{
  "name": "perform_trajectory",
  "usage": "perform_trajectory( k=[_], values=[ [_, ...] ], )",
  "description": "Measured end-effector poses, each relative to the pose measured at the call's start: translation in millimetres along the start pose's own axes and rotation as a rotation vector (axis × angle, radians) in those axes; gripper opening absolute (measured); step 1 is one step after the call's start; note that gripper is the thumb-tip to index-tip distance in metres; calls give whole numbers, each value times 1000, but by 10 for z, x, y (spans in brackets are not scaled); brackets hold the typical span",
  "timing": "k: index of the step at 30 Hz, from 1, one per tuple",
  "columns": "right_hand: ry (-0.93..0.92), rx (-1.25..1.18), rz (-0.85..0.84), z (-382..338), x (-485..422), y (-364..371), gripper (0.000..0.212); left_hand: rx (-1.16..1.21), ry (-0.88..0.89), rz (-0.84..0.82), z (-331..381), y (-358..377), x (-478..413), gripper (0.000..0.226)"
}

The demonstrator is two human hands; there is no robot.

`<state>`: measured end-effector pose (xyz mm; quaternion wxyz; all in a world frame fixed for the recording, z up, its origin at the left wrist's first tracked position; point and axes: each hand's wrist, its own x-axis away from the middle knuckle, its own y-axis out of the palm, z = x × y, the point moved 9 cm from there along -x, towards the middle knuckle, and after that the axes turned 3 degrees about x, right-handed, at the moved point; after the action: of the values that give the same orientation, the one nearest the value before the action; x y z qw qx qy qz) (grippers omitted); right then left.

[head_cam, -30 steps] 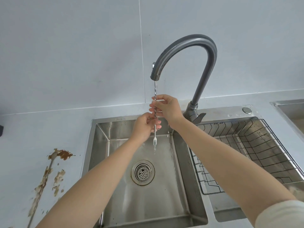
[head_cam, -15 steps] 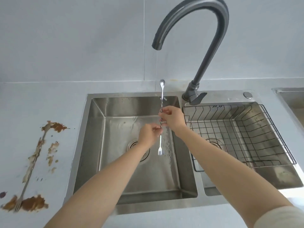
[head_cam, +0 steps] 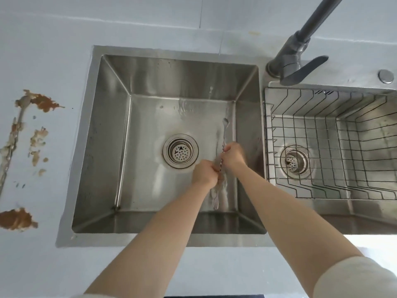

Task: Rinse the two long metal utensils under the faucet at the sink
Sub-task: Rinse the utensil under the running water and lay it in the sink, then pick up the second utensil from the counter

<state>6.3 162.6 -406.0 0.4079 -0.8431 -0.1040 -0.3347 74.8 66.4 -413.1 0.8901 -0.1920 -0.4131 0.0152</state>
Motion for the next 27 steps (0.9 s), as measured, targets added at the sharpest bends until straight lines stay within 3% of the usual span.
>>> perform_trajectory(
  k=[4, 6, 11, 21, 27],
  values=[
    [11, 99, 41, 172, -131, 101, 21, -8, -46, -7, -145, 212, -177, 18],
    [-3, 175, 59, 208, -157, 118, 7, -50, -45, -13, -202, 336, -268, 21],
    [-29, 366, 98, 237, -190, 176, 23, -119, -23, -28, -238, 457, -335, 22],
    [22, 353, 74, 158, -188, 156, 24, -243, 8, -1, -136, 376, -281, 28],
    [-6, 299, 85, -231, 64, 26, 28, -320, 148, 74, 188, -210, -1, 25]
  ],
)
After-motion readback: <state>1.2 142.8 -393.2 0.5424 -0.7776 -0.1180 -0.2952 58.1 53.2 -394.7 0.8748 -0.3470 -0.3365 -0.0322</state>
